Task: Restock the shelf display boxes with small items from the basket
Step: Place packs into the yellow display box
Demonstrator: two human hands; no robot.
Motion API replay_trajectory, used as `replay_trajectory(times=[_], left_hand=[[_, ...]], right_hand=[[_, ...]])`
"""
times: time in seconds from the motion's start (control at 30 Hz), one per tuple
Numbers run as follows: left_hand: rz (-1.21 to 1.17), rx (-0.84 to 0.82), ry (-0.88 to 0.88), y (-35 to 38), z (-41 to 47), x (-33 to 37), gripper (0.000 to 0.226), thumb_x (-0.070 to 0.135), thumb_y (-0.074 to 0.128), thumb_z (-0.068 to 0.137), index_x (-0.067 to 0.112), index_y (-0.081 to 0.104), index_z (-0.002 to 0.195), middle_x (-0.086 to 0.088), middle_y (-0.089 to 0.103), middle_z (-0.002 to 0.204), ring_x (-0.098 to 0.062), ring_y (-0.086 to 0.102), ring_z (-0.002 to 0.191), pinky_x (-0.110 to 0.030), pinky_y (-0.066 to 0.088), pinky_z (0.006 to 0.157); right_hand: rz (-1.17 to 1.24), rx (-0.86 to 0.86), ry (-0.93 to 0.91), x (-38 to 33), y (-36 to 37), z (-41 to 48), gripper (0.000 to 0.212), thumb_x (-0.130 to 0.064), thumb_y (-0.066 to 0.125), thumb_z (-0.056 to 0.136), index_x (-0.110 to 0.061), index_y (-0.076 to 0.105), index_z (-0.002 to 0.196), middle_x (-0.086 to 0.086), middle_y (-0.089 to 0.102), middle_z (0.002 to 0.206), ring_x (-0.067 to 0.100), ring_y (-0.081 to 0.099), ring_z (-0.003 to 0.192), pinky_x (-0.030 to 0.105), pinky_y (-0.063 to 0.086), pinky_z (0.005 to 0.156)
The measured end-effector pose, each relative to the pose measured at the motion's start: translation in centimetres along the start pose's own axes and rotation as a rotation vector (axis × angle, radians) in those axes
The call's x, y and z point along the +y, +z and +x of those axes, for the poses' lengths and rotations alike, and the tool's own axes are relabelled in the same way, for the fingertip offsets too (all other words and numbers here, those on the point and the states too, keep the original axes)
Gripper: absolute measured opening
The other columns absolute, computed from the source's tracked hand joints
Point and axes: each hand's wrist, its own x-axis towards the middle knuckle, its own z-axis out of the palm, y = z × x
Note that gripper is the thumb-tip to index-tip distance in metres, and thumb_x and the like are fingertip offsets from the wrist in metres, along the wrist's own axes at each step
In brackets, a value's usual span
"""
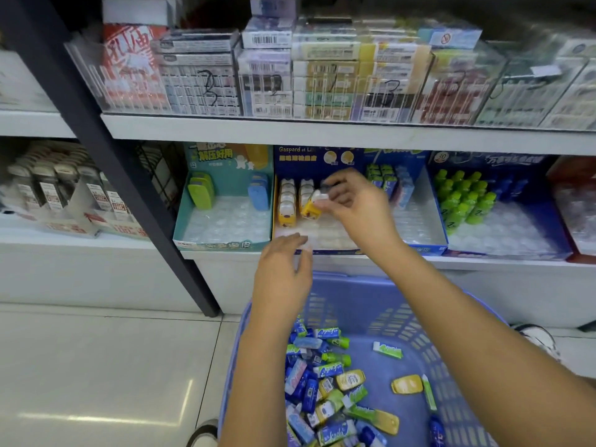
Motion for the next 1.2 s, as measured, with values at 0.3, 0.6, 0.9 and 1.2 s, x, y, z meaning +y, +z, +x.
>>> replay_trajectory(times=[0.3, 0.6, 0.9, 1.2], left_hand=[[0.128, -0.097, 0.061, 0.5, 0.3, -0.6, 0.040, 0.014, 0.051, 0.094, 0.010, 0.052, 0.134, -0.003, 0.052, 0.137, -0.015, 0.040, 0.130, -0.018, 0.026, 0.106], [0.039, -0.107, 0.039, 0.0, 0.0, -0.2, 0.036, 0.016, 0.051, 0.096, 0.011, 0.056, 0.131, -0.002, 0.052, 0.139, -0.013, 0.039, 0.134, -0.019, 0.025, 0.109], [0.014, -0.119, -0.066, 1.1, -1.2, -0.4, 0.011, 0.019, 0.055, 0.091, 0.016, 0.066, 0.088, 0.006, 0.063, 0.072, -0.006, 0.060, 0.066, -0.008, 0.041, 0.059], [0.427, -0.721, -0.395, 7.9, -5.6, -7.6, 0.036, 0.013, 0.046, 0.095, 0.006, 0.051, 0.130, -0.016, 0.056, 0.128, -0.029, 0.055, 0.113, -0.033, 0.045, 0.087]], right_hand=[[-0.354, -0.166, -0.246, 2.0, 1.8, 1.7, 0.020, -0.017, 0.071, 0.080, -0.007, 0.063, 0.096, 0.008, 0.063, 0.085, 0.015, 0.052, 0.073, 0.035, 0.050, 0.071], [-0.479, -0.164, -0.224, 1.5, 1.8, 1.3, 0.022, -0.019, 0.066, 0.084, -0.004, 0.066, 0.101, 0.015, 0.059, 0.097, 0.029, 0.056, 0.087, 0.041, 0.046, 0.078], [-0.397, -0.215, -0.229, 2.4, -1.1, -5.6, 0.020, -0.027, 0.061, 0.089, -0.015, 0.064, 0.105, 0.000, 0.056, 0.088, 0.007, 0.044, 0.066, 0.027, 0.041, 0.068], [-0.592, -0.775, 0.312, 14.8, 1.4, -14.2, 0.036, -0.017, 0.051, 0.094, -0.011, 0.055, 0.129, 0.012, 0.059, 0.126, 0.026, 0.052, 0.119, 0.029, 0.037, 0.096]])
